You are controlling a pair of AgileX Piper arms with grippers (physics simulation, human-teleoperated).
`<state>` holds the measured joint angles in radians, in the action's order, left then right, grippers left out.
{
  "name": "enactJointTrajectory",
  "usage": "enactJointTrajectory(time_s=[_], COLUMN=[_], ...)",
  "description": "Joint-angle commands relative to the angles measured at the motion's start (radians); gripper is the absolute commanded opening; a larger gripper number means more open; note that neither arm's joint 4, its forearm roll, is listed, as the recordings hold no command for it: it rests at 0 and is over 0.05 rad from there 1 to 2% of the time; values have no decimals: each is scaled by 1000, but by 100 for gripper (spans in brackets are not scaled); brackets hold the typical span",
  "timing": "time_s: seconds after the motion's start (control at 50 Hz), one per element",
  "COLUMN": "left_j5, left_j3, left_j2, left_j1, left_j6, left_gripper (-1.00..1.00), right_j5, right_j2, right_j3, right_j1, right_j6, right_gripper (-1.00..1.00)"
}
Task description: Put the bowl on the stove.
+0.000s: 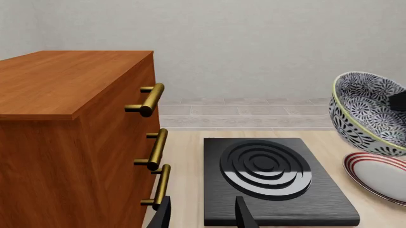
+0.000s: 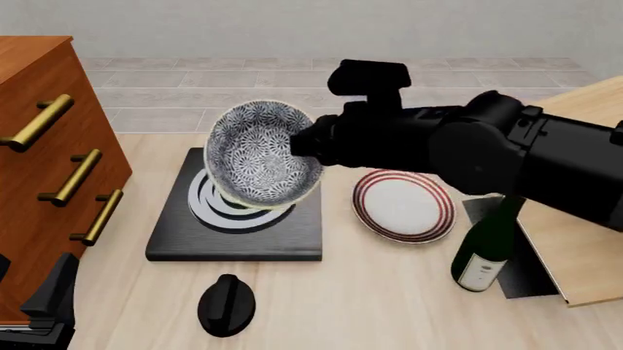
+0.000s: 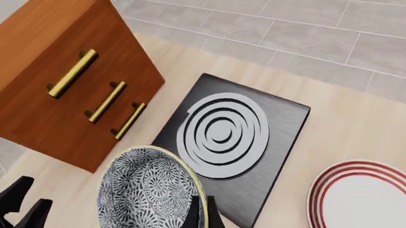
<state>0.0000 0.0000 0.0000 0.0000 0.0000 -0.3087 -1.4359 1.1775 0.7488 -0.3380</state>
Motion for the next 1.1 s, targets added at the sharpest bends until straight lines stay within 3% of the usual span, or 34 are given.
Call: enactJointTrajectory(time_s=[0.02, 0.66, 1.1], left_j5=[0, 0, 0], left_j3=[0, 0, 0], left_j2=[0, 0, 0], left_j1=[0, 0, 0], left_j6=[0, 0, 0], left_gripper=[100, 100, 100], right_j5=[15, 14, -6], right_j2=[-122, -467, -623], right_j3=[111, 399, 563], right_j1=[-8, -14, -50], right_j6=[-47, -86, -104], right_gripper=[-100, -100, -100])
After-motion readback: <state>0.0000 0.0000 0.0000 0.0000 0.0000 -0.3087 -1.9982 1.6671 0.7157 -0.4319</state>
